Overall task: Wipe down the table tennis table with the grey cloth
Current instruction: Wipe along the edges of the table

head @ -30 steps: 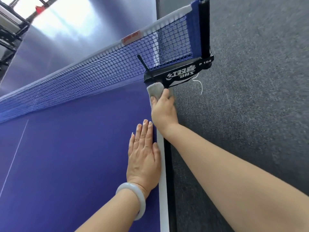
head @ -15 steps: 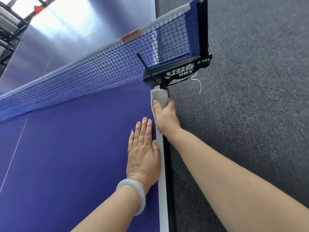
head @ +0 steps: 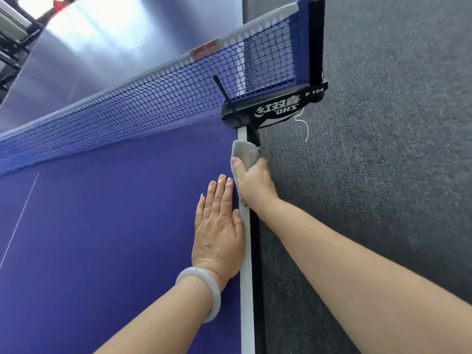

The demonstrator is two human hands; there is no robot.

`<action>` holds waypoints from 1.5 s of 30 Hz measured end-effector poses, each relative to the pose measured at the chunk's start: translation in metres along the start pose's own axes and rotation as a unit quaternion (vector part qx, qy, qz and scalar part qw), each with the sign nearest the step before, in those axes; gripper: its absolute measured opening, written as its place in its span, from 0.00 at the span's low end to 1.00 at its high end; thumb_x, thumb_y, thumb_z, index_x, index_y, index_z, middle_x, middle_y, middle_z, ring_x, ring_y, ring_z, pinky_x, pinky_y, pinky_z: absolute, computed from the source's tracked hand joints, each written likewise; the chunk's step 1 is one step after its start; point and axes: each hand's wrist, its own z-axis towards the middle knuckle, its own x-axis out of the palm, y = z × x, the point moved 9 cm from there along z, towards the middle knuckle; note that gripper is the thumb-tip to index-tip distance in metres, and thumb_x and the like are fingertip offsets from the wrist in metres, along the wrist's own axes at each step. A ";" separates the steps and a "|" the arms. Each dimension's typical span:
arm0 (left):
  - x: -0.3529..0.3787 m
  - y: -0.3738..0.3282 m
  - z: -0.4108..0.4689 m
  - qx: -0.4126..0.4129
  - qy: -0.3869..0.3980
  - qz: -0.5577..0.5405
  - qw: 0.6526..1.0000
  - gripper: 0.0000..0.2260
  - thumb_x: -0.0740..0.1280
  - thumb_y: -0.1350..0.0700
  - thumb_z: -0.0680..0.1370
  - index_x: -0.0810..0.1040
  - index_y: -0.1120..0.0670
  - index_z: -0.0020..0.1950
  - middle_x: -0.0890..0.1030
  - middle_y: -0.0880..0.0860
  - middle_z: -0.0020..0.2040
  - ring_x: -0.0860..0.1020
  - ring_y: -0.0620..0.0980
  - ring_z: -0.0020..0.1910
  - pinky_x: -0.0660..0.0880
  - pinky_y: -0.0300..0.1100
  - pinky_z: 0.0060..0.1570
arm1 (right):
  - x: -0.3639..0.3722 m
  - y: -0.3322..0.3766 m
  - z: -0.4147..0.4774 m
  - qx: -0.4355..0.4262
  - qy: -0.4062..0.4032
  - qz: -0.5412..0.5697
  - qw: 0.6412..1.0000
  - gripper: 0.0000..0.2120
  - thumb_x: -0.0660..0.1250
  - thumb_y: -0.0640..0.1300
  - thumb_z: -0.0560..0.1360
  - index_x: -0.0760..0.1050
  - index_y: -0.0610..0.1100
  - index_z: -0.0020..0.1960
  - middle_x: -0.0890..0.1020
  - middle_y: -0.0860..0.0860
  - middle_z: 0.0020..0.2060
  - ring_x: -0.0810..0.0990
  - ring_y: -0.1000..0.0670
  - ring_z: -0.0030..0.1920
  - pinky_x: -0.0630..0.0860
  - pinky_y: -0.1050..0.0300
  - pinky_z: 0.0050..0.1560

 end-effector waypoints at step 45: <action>-0.003 0.000 0.001 -0.007 -0.004 0.007 1.000 0.30 0.30 0.44 0.75 0.37 0.47 0.78 0.38 0.41 0.78 0.33 0.37 0.76 0.34 0.39 0.76 | 0.016 -0.049 -0.057 0.046 0.034 0.154 0.986 0.34 0.63 0.62 0.78 0.62 0.42 0.75 0.74 0.43 0.68 0.73 0.46 0.69 0.68 0.48 0.71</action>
